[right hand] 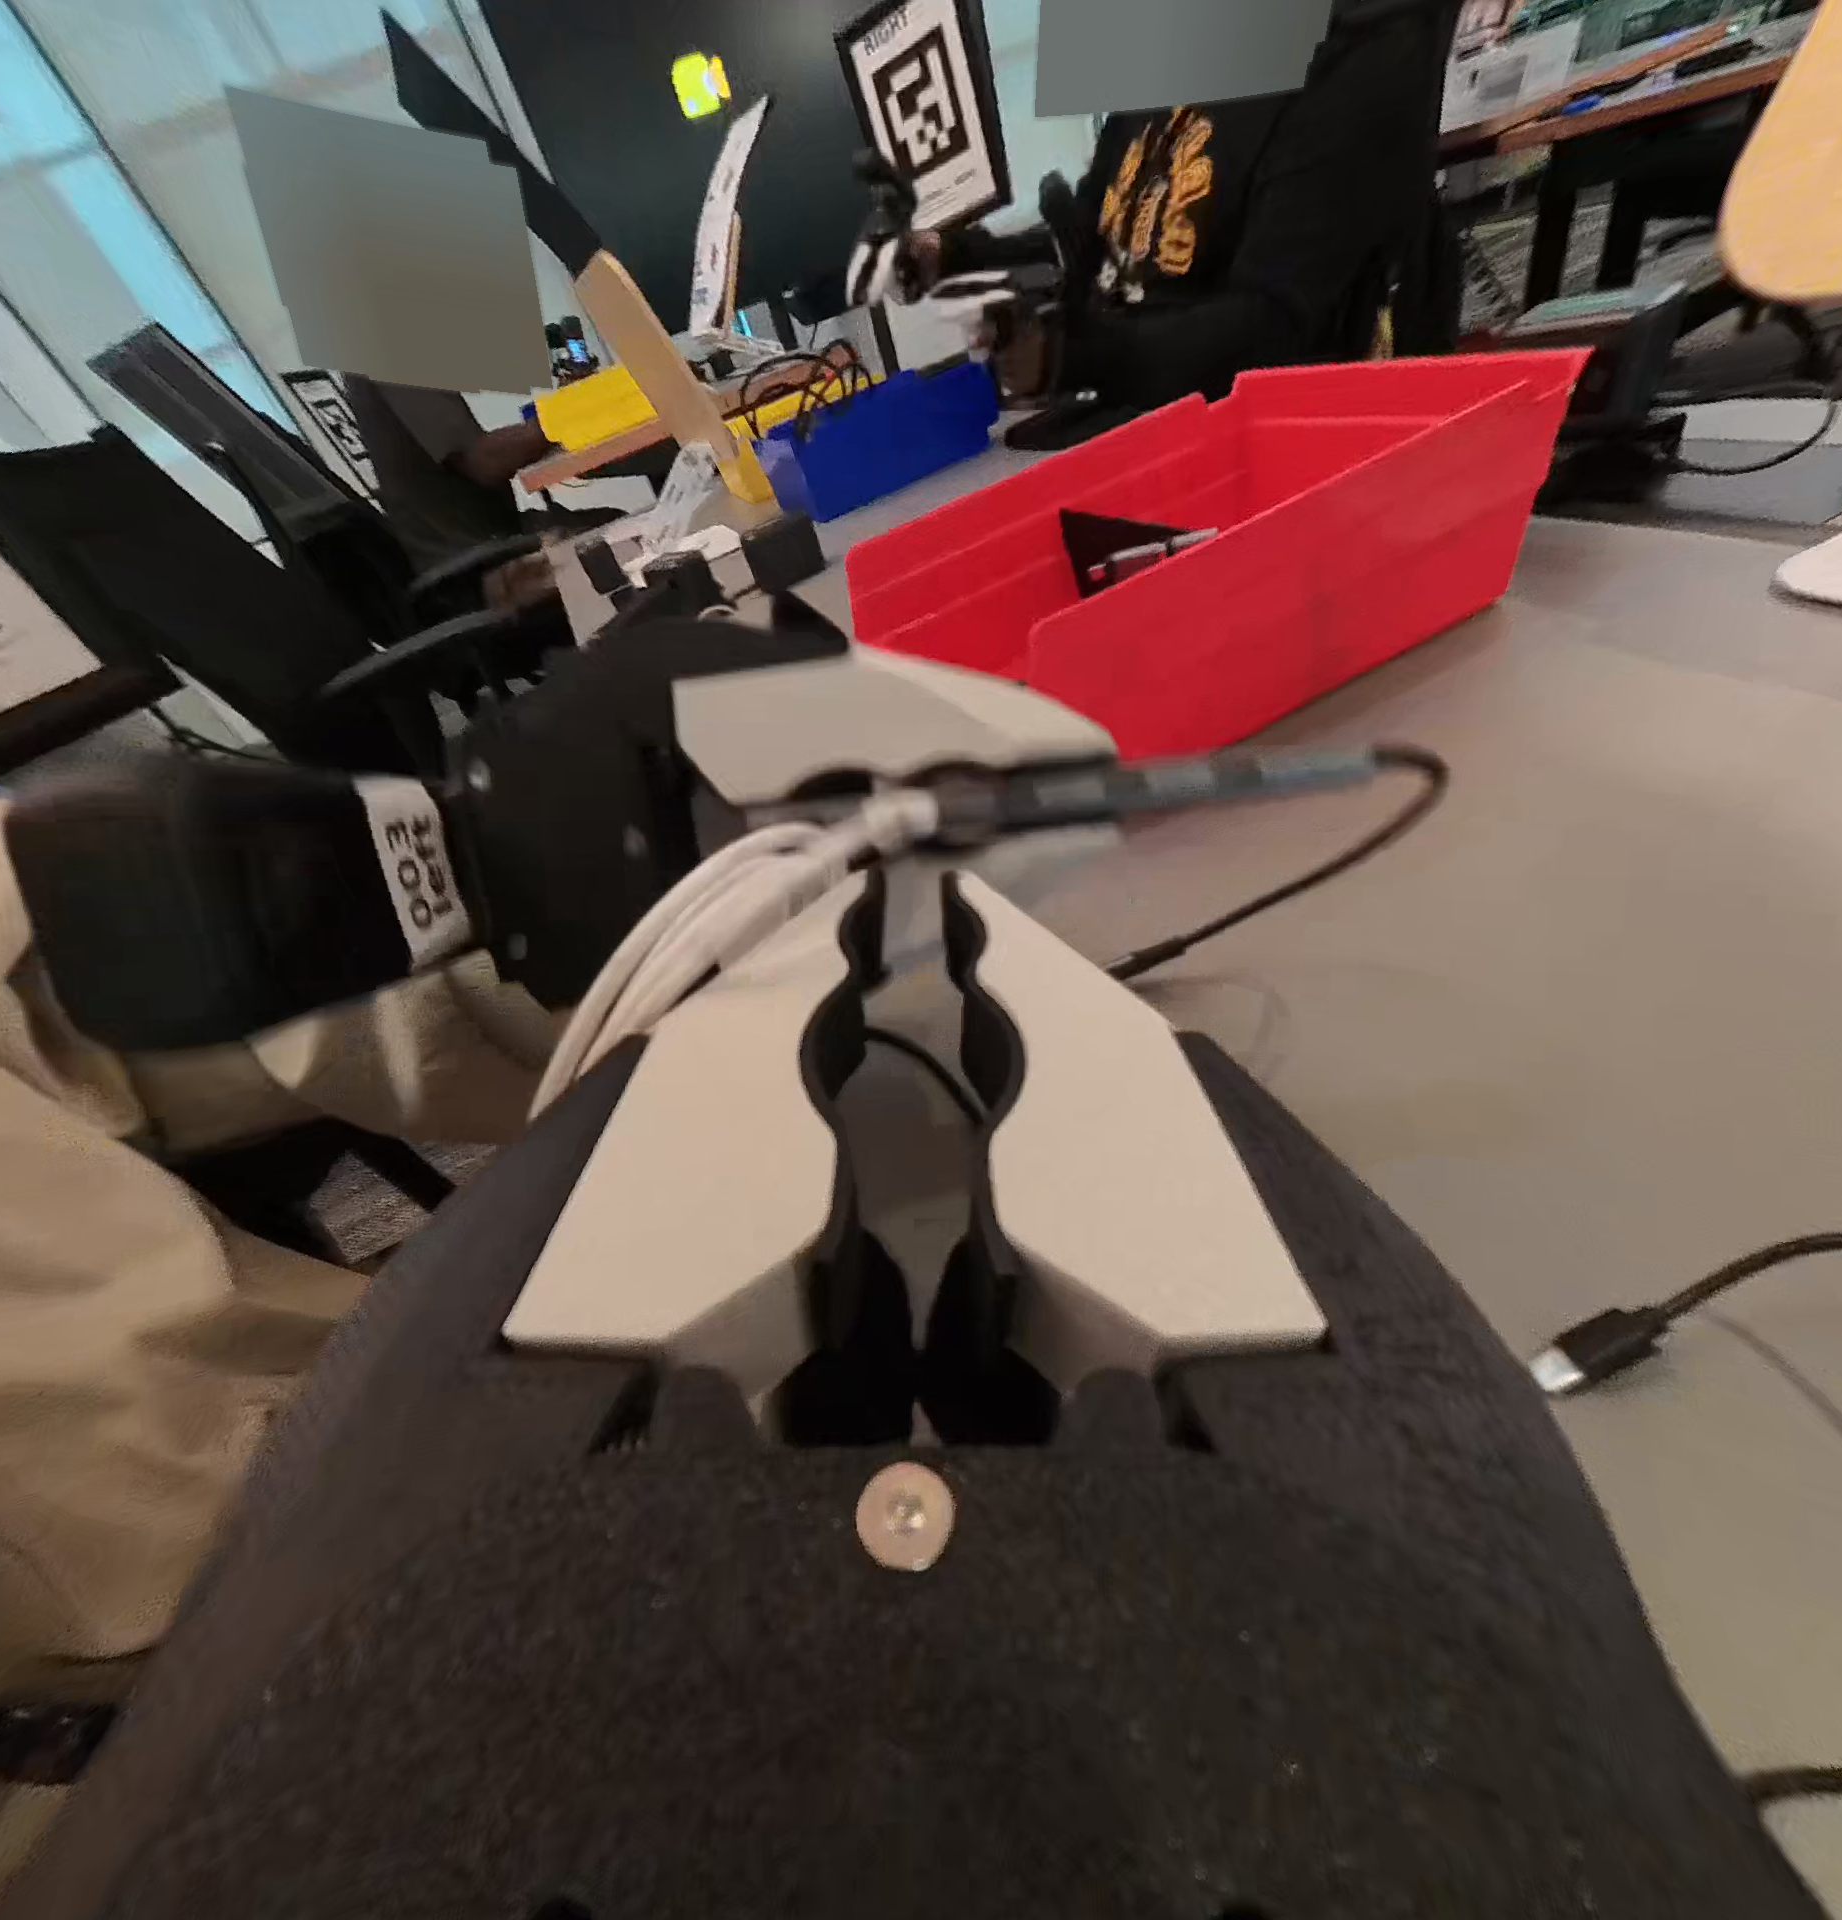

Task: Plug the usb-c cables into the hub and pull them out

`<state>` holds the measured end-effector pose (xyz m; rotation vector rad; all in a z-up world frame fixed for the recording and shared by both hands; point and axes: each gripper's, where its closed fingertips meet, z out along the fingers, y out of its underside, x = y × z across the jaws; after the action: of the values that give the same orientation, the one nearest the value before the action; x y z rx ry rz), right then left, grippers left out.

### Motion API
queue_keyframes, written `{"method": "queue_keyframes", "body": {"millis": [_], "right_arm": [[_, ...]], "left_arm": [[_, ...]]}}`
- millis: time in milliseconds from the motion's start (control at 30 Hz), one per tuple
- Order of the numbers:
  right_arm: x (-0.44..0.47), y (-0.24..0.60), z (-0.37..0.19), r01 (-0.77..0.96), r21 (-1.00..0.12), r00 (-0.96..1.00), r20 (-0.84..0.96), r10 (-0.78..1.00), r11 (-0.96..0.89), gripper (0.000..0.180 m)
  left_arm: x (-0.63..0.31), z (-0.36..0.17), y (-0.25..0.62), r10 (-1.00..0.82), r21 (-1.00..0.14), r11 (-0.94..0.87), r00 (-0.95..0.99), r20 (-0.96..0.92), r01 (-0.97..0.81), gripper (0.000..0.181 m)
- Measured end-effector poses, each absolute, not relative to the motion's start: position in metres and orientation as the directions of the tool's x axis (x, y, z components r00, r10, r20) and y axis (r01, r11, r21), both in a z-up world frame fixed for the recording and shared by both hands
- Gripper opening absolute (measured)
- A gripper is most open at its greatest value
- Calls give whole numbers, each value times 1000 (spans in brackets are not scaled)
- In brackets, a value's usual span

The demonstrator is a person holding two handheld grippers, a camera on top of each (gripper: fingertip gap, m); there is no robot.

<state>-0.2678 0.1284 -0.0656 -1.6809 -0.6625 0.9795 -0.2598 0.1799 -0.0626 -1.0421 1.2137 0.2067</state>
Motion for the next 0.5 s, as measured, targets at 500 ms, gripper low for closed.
{"method": "queue_keyframes", "body": {"millis": [500], "right_arm": [[-289,42,-188,596,-751,293,-125,948,-284,24]], "left_arm": [[-348,-42,225,-406,-797,361,687,-602,-485,11]]}}
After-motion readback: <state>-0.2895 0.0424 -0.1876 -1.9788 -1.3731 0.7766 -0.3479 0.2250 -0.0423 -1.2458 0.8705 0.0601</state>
